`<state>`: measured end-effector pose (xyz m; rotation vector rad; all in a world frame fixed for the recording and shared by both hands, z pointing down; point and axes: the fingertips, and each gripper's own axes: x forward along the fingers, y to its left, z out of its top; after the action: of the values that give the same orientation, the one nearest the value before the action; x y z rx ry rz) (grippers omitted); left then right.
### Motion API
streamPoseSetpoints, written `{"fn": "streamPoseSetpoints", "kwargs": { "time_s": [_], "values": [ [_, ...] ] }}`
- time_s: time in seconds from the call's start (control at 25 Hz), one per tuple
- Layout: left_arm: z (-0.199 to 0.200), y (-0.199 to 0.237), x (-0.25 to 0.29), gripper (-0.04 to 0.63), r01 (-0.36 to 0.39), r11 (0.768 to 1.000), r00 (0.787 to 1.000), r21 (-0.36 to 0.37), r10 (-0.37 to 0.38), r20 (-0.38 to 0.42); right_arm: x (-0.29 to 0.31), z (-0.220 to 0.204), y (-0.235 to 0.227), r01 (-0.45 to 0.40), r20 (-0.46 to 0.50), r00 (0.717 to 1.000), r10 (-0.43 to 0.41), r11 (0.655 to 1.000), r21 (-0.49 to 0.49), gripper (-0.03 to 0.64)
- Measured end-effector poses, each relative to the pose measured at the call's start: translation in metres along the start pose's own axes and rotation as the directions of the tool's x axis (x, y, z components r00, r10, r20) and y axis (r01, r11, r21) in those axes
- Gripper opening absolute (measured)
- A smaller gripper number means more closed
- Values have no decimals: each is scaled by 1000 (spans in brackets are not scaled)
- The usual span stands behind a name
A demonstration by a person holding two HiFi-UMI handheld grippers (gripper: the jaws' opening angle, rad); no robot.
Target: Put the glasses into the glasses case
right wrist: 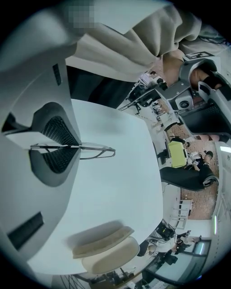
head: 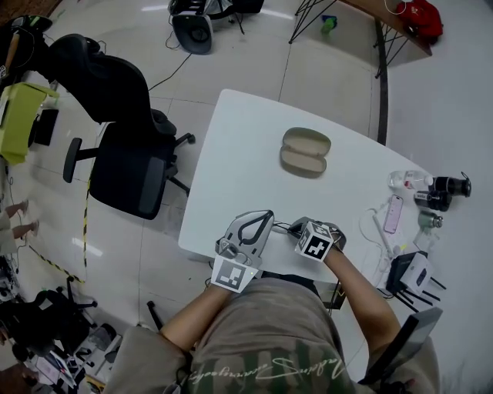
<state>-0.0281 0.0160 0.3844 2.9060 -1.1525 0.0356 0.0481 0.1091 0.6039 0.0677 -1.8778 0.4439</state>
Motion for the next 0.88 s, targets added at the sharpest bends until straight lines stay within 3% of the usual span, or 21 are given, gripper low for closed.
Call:
{"fn": "streamPoseSetpoints", "kwargs": {
  "time_s": [0.44, 0.88],
  "values": [
    [-7, -22, 26, 5, 49, 999, 999, -14, -50, -7, -12, -10, -12, -21, 14, 1000, 21, 1000, -16, 29],
    [-15, -23, 36, 6, -6, 1000, 999, -11, 6, -52, -13, -22, -16, -63, 19, 998, 64, 997, -44, 28]
  ]
}}
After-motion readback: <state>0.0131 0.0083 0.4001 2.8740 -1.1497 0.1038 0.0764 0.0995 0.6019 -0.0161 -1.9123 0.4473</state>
